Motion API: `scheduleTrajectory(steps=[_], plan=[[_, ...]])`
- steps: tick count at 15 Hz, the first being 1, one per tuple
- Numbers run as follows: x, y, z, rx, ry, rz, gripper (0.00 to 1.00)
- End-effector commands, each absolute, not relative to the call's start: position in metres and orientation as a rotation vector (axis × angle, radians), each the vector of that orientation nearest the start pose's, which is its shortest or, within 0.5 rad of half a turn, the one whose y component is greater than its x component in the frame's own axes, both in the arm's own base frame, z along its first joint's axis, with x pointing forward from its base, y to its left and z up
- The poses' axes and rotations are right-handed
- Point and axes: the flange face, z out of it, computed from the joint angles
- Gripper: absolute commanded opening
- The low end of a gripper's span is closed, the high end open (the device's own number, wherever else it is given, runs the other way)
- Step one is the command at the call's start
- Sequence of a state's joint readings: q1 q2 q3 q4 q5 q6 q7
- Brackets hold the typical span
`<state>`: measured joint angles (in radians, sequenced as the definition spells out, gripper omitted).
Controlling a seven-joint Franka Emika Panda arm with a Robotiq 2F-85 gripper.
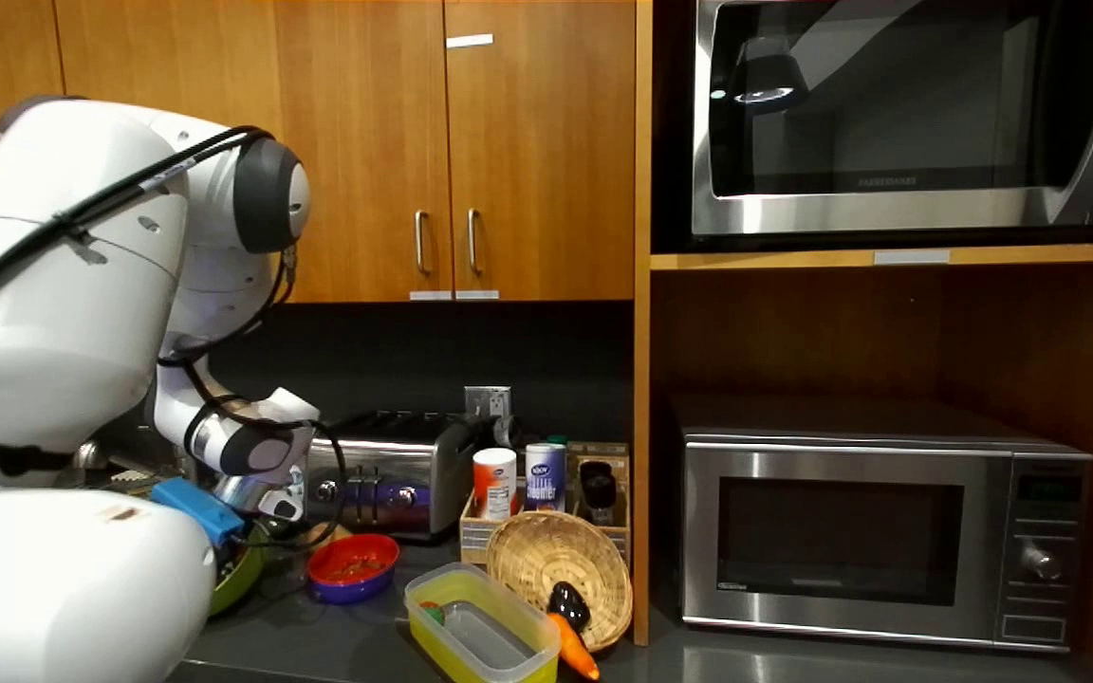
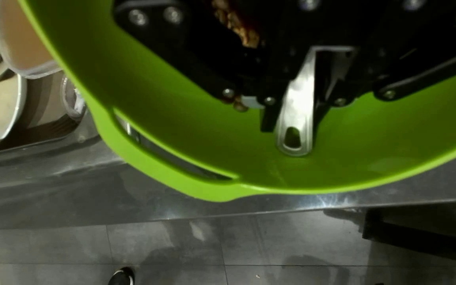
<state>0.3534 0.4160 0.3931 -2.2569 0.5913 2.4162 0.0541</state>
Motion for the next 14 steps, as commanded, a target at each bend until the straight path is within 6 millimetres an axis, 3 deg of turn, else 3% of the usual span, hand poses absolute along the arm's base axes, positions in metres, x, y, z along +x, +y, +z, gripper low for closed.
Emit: scheduleTrajectory(steps=[1, 6, 14], plan=[[0.348, 0.356, 0.189, -2.749, -0.214, 0.589, 0.05], [0.338, 0.361, 0.215, -2.772, -0.202, 0.584, 0.05], [0.342, 0.363, 0.246, -2.792, -0.203, 0.538, 0.05]])
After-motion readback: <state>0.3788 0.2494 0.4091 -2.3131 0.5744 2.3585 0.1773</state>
